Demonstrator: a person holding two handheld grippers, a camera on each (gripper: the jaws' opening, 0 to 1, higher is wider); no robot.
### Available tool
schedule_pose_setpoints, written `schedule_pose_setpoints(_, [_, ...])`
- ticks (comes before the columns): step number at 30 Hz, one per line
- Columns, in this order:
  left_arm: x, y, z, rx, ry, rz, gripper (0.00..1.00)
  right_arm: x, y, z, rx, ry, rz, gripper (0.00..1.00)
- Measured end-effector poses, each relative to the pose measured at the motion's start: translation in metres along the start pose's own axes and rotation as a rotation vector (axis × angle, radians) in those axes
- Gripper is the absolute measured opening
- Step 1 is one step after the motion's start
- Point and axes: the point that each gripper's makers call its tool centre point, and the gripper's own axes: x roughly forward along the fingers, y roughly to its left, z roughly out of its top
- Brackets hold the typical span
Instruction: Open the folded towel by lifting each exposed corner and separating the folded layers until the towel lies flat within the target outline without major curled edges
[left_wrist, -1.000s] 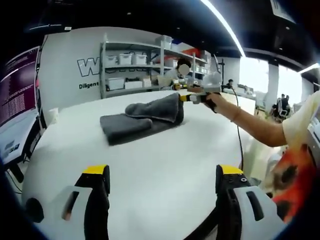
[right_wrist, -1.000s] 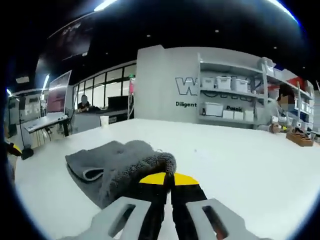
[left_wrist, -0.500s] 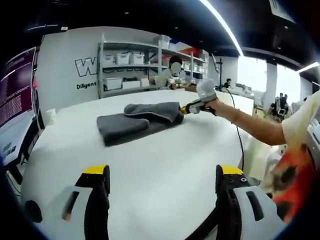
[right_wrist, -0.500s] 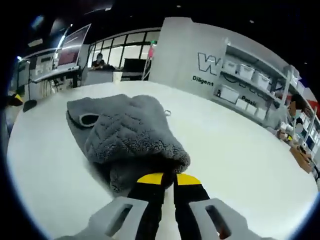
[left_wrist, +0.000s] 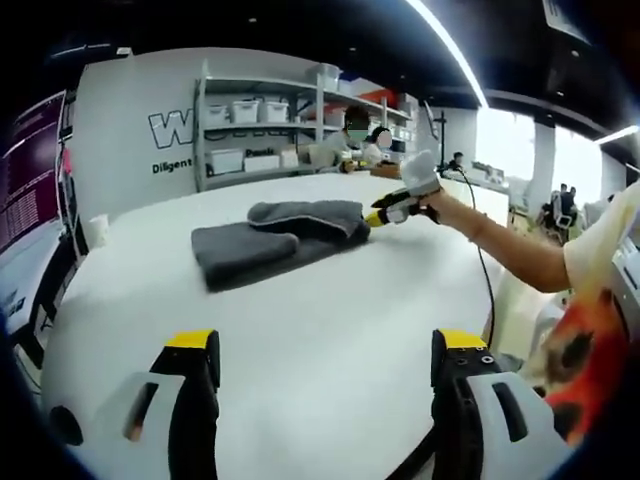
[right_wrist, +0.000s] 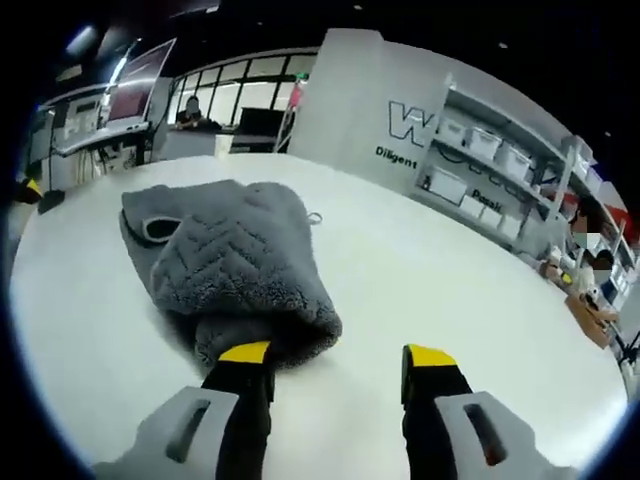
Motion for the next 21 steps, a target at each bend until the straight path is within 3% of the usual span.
schedule_pose_setpoints(3, [0.003,-0.001,0.000,0.000,0.005,-0.005,0.85,-0.011,-0.008,-0.002,0.003,0.004,0.002,0.65])
schedule_pose_setpoints(5, [0.005,-0.002,-0.001,0.005,0.012,-0.013,0.85,-0.022,-0.010,0.001,0.014,-0.030,0.032,0.71])
schedule_pose_setpoints(9, [0.007,-0.001,-0.002,0.018,0.024,-0.016,0.85,-0.037,-0.006,-0.001,0.032,-0.051,0.083,0.86])
schedule_pose_setpoints(14, [0.010,-0.004,-0.002,0.009,0.019,-0.031,0.85,-0.060,0.008,-0.007,0.022,-0.061,0.152,0.97])
schedule_pose_setpoints(21, [0.016,0.000,-0.005,-0.008,0.026,-0.025,0.90,-0.095,0.036,-0.025,0.016,-0.046,0.230,0.98])
